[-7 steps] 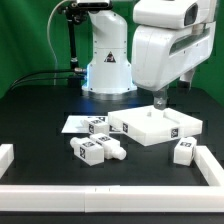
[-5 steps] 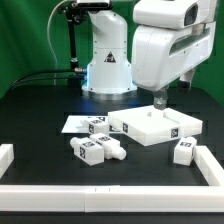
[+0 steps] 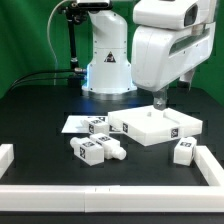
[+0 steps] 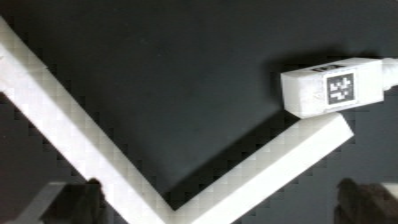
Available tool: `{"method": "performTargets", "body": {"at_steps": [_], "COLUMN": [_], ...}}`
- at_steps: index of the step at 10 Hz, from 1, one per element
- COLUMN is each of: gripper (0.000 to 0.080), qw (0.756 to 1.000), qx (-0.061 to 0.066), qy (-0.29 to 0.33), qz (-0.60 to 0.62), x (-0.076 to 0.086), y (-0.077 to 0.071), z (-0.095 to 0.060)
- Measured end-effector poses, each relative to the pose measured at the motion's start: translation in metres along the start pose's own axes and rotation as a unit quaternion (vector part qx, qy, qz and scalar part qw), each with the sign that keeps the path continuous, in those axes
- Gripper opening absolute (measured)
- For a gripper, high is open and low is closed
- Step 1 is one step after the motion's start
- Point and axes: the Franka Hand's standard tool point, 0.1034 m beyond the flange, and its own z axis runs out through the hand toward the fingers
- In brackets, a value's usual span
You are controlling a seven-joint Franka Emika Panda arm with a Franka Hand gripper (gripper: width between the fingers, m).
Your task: Assemble one leg
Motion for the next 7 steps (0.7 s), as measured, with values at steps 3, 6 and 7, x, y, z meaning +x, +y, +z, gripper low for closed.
{"method": "performTargets", "body": {"at_steps": [3, 6, 7], "gripper": [0.0649, 0.0649, 0.0649], "qw": [0.983, 0.980, 0.980], "qx": [0.037, 0.036, 0.037], "qy": [0.010, 0.047, 0.046], "qz": [0.178, 0.188, 0.188], "x": [-0.018, -0.010, -0.010], "y": [-0.014, -0.007, -0.006], "z": [0.023, 0.023, 0.024]}}
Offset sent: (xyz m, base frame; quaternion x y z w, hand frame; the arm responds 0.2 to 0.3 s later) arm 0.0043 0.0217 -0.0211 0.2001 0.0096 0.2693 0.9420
